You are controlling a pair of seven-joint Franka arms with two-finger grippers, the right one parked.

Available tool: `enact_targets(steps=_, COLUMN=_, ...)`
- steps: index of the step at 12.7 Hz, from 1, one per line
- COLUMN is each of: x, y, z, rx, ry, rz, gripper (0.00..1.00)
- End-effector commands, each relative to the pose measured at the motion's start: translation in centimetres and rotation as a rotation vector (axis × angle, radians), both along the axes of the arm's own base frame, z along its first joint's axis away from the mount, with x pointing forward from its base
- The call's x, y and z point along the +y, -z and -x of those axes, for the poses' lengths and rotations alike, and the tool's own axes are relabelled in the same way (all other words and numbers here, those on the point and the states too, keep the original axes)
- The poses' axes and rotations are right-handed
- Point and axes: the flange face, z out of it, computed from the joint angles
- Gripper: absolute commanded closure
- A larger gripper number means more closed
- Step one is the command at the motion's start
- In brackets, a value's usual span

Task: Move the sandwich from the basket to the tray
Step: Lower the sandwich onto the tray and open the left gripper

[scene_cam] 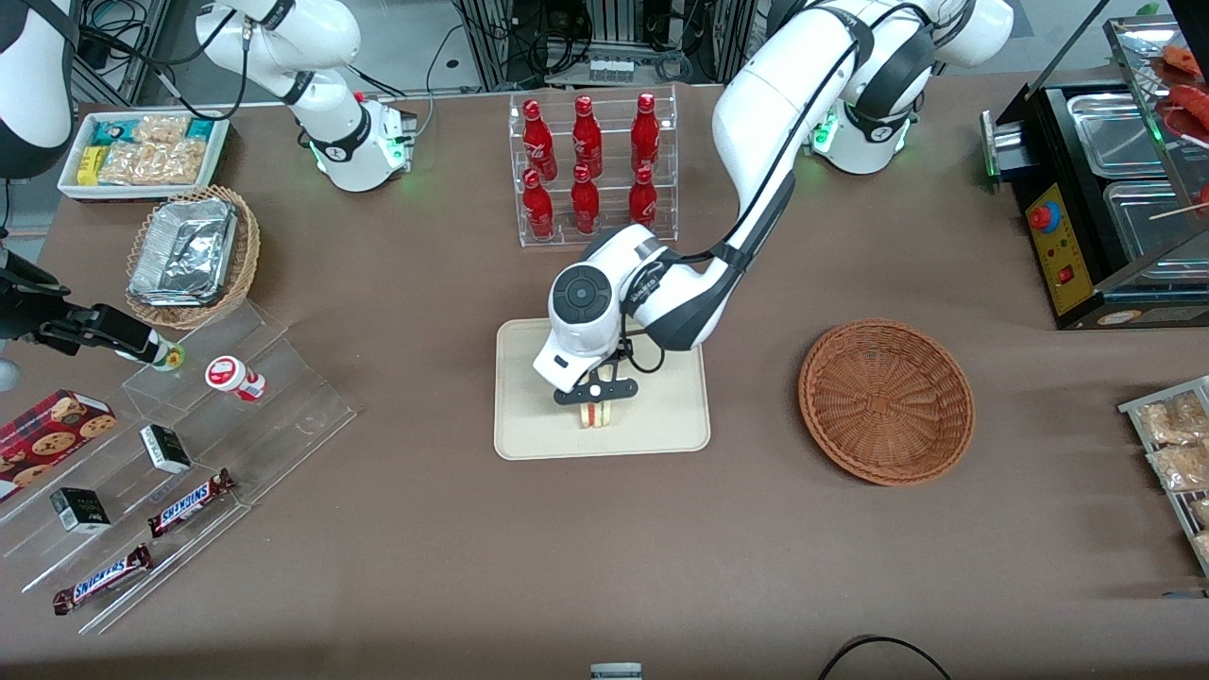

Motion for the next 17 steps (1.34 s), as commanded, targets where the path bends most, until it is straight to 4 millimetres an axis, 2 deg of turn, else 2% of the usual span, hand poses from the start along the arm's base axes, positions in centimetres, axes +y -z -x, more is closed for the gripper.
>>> enact_targets(steps=1, x=-0.4, y=-0.2, z=0.1, rx=0.019, ry=-0.022, rz=-0.014, gripper=1.00)
enact_targets(steps=8, x=-0.3, y=0.6, z=0.2, rx=0.031, ry=-0.081, rz=-0.032, gripper=1.00)
enact_targets(steps=9, x=-0.3, y=0.7, z=0.2, rx=0.032, ry=-0.075, rz=-0.030, gripper=0.70)
enact_targets(steps=10, x=-0.2, y=0.7, z=0.0, rx=0.030, ry=-0.069, rz=-0.029, gripper=0.07)
enact_targets(steps=11, x=-0.2, y=0.7, z=0.1, rx=0.030, ry=-0.069, rz=-0.029, gripper=0.00)
enact_targets(steps=14, x=-0.2, y=0.0, z=0.0, rx=0.022, ry=-0.067, rz=-0.021, gripper=0.00)
enact_targets(steps=15, x=0.0, y=-0.6, z=-0.3, rx=0.021, ry=-0.071, rz=-0.020, gripper=0.00)
enact_targets(steps=17, x=0.3, y=-3.0, z=-0.6, rx=0.008, ry=-0.069, rz=-0.011, gripper=0.00)
